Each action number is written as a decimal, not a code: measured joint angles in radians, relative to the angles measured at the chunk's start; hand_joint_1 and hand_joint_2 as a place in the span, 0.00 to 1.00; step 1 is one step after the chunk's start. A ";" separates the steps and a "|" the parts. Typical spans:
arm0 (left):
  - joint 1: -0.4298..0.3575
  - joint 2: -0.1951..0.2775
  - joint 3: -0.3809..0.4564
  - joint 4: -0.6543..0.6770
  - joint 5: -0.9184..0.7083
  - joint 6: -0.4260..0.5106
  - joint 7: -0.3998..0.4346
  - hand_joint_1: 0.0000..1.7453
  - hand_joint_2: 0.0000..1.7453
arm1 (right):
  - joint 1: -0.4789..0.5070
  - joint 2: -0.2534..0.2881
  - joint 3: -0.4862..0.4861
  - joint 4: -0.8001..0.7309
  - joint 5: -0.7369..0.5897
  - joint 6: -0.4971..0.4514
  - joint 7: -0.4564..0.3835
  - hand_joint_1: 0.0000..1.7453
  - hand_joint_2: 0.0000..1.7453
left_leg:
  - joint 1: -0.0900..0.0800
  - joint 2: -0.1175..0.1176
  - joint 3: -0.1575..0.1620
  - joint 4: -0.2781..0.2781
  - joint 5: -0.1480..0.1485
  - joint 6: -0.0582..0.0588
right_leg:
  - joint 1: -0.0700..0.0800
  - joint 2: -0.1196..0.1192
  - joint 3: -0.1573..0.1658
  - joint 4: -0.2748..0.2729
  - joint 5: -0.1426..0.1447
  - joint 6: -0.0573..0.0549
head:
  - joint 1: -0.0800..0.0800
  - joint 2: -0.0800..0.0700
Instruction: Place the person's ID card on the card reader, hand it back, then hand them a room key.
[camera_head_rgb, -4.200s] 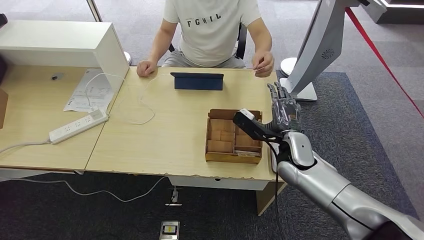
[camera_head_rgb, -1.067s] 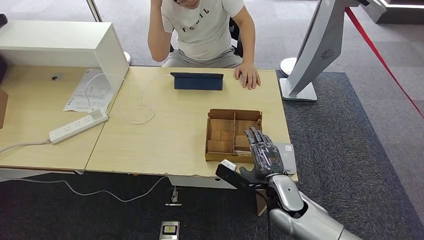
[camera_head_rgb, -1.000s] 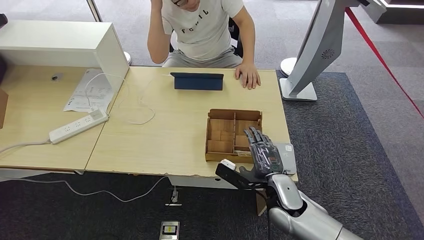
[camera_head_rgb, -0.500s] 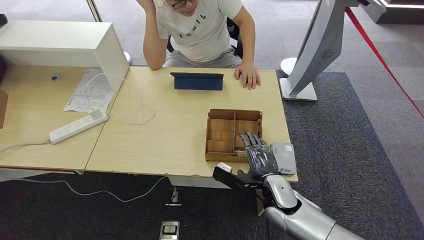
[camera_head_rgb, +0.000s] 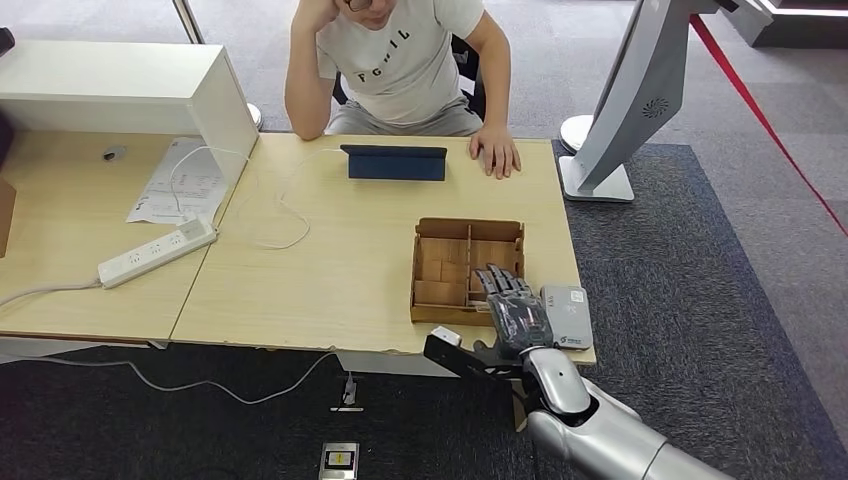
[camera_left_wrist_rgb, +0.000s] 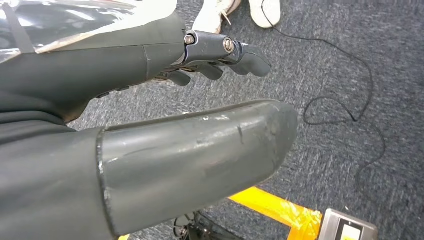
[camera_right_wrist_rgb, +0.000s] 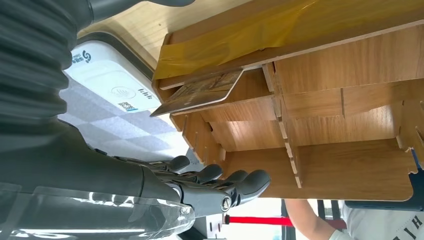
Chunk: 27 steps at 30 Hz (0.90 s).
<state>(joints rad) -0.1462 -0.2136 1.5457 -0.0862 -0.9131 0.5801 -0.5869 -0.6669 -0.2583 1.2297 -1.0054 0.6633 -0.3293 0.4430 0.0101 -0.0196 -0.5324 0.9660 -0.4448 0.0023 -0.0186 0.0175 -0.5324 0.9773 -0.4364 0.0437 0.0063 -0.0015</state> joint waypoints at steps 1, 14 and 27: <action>0.000 0.000 0.000 0.000 0.001 0.005 0.002 0.00 0.00 | -0.002 0.001 0.003 0.004 -0.003 -0.001 -0.001 0.00 1.00 | 0.000 0.000 0.000 0.000 0.000 0.000 | 0.000 0.000 0.000 0.000 0.000 0.000 | 0.000 0.000; 0.000 0.003 0.000 0.000 -0.014 0.007 0.019 0.00 0.00 | -0.027 0.009 0.024 0.041 -0.017 -0.015 -0.002 1.00 1.00 | 0.000 0.000 0.000 0.000 0.000 0.000 | 0.000 0.000 0.000 0.000 0.000 0.000 | 0.000 0.000; 0.000 0.006 0.000 0.000 -0.030 0.016 0.023 0.00 0.00 | -0.022 -0.003 0.041 0.039 -0.005 0.004 0.036 1.00 1.00 | 0.000 0.000 0.000 0.000 0.000 0.000 | 0.000 0.000 0.000 0.000 0.000 0.000 | 0.000 0.000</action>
<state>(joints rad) -0.1459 -0.2075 1.5457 -0.0862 -0.9434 0.5962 -0.5642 -0.6894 -0.2610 1.2705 -0.9667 0.6587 -0.3252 0.4794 0.0101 -0.0195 -0.5320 0.9661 -0.4448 0.0023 -0.0186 0.0175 -0.5325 0.9771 -0.4363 0.0438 0.0063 -0.0015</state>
